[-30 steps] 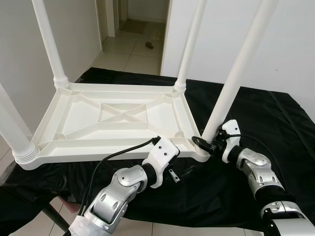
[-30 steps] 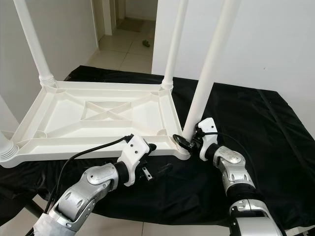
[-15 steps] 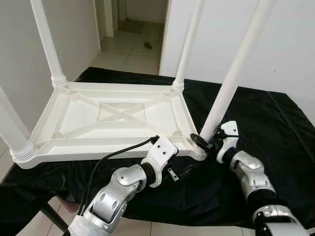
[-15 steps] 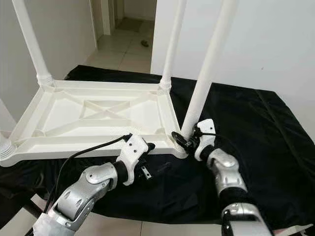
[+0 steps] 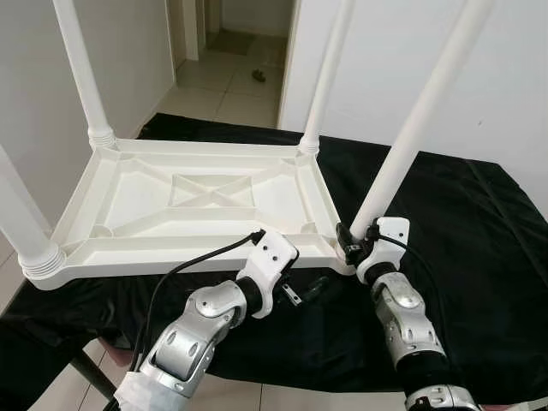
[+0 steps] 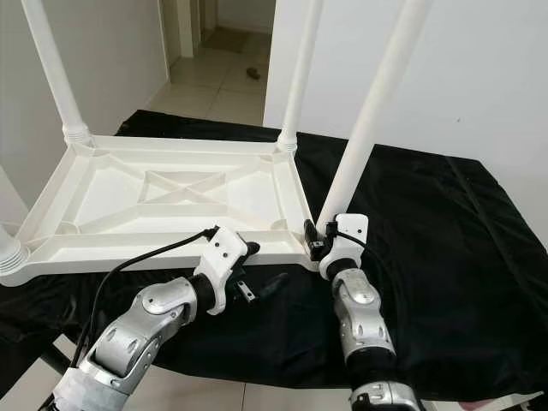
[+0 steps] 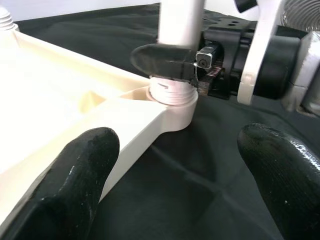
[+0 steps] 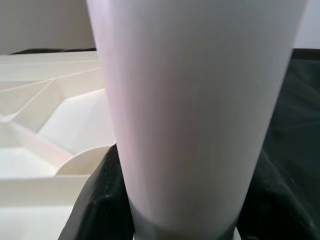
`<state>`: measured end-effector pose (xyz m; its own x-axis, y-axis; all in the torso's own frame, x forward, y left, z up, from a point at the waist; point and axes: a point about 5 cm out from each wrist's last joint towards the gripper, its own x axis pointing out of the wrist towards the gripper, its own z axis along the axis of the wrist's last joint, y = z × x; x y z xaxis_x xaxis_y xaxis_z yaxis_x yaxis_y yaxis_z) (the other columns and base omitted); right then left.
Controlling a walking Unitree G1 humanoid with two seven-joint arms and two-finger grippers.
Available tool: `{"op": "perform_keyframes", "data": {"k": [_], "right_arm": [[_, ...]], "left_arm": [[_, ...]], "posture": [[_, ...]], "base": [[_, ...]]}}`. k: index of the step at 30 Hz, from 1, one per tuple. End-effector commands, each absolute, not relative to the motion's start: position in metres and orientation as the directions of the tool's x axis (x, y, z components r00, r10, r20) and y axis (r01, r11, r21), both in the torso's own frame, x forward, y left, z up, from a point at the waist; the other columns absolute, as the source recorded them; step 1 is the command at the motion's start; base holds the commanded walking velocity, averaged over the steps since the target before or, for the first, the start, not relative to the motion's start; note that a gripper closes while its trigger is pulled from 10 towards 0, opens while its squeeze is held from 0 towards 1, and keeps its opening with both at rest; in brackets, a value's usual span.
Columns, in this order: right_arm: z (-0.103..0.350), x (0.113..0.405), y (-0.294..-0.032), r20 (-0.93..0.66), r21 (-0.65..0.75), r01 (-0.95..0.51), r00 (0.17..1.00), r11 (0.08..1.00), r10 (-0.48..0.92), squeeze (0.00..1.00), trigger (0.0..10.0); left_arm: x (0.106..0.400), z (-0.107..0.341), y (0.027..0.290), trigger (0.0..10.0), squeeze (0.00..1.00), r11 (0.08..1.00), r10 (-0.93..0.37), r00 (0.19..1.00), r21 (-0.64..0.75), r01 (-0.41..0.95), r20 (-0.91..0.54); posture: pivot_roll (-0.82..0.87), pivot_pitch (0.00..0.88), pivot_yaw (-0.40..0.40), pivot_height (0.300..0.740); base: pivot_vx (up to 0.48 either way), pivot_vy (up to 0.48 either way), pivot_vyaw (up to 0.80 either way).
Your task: Building children table
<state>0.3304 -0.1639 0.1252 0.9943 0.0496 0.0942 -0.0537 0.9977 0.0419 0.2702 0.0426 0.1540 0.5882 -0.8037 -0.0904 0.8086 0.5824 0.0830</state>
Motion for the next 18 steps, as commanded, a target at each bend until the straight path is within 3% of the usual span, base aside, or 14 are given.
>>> {"op": "perform_keyframes", "data": {"k": [1, 7, 8, 9, 10, 17, 18], "right_arm": [[0.114, 0.323, -0.171, 0.036, 0.074, 0.058, 0.997, 0.996, -0.061, 0.0, 0.0], [0.116, 0.313, -0.157, 0.039, 0.124, 0.151, 0.987, 0.981, -0.157, 0.0, 0.0], [0.118, 0.313, -0.155, 0.058, 0.124, 0.139, 0.987, 0.983, -0.147, 0.0, 4.2], [0.119, 0.313, -0.154, 0.07, 0.122, 0.132, 0.987, 0.984, -0.142, 0.0, 4.2], [0.12, 0.313, -0.153, 0.082, 0.103, 0.127, 0.987, 0.986, -0.136, 0.0, 10.0], [0.123, 0.315, -0.157, 0.098, 0.085, 0.144, 0.984, 0.986, -0.152, 0.0, 10.0], [0.125, 0.315, -0.158, 0.112, 0.093, 0.14, 0.982, 0.986, -0.15, 1.0, 10.0]], "left_arm": [[0.276, 0.156, 0.047, 10.0, 0.0, 0.635, -0.762, 0.642, 0.102, 0.766, -0.078], [0.282, 0.156, 0.058, 10.0, 0.0, 0.68, -0.725, 0.686, 0.094, 0.727, -0.056], [0.284, 0.157, 0.059, 10.0, 0.0, 0.696, -0.71, 0.703, 0.111, 0.71, -0.039], [0.285, 0.158, 0.06, 10.0, 0.0, 0.706, -0.7, 0.713, 0.123, 0.698, -0.027], [0.287, 0.159, 0.061, 10.0, 0.0, 0.716, -0.691, 0.722, 0.116, 0.689, -0.024], [0.291, 0.161, 0.062, 10.0, 0.0, 0.732, -0.676, 0.736, 0.099, 0.674, -0.018], [0.292, 0.163, 0.062, 10.0, 0.0, 0.738, -0.671, 0.741, 0.09, 0.669, -0.008]], "posture": [[0.03, 0.057, -0.078, 0.74], [0.02, 0.06, -0.071, 0.74], [0.02, 0.057, -0.069, 0.74], [0.02, 0.057, -0.069, 0.74], [0.02, 0.057, -0.069, 0.74], [0.03, 0.046, -0.056, 0.74], [0.03, 0.045, -0.054, 0.74]], "base": [[0.0, 0.0, 0.0], [0.0, 0.0, 0.0], [0.0, 0.0, 0.0], [0.0, 0.0, 0.0], [0.0, 0.0, 0.0], [0.0, 0.0, 0.0], [0.0, 0.0, 0.0]]}}
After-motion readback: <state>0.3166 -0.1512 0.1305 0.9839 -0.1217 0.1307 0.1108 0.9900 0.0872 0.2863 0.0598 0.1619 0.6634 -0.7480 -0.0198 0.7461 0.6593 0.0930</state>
